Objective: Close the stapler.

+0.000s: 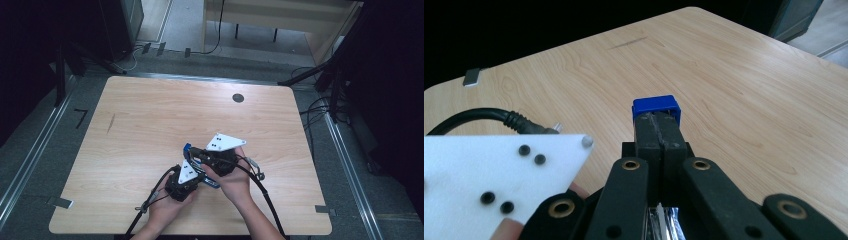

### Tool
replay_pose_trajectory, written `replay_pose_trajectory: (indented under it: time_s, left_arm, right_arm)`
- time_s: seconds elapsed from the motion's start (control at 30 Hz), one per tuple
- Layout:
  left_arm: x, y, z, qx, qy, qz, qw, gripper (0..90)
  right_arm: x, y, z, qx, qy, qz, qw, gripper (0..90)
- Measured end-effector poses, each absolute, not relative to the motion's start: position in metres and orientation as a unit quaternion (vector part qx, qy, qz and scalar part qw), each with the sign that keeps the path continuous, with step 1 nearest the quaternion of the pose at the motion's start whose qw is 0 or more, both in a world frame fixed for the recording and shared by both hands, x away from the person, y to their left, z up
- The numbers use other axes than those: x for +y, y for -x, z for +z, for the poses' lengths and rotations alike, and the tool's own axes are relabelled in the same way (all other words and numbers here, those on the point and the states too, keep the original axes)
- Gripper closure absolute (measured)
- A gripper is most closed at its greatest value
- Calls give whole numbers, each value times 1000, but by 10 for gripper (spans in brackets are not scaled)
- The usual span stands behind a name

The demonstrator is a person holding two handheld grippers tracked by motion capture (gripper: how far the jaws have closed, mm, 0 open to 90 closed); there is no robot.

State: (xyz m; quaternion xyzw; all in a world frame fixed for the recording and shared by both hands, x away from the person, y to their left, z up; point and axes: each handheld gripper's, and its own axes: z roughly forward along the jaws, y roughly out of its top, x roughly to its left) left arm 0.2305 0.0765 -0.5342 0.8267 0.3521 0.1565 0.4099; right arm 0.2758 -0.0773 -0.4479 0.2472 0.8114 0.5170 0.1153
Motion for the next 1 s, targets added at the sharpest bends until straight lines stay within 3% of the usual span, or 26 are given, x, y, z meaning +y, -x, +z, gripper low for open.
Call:
replay_pose_trajectory:
  time_s: [1.0]
  left_arm:
    - [76,-230,-534,353,-826,158,410,900]
  right_arm:
    - [-59,-290,-449,816,-232,518,109,900]
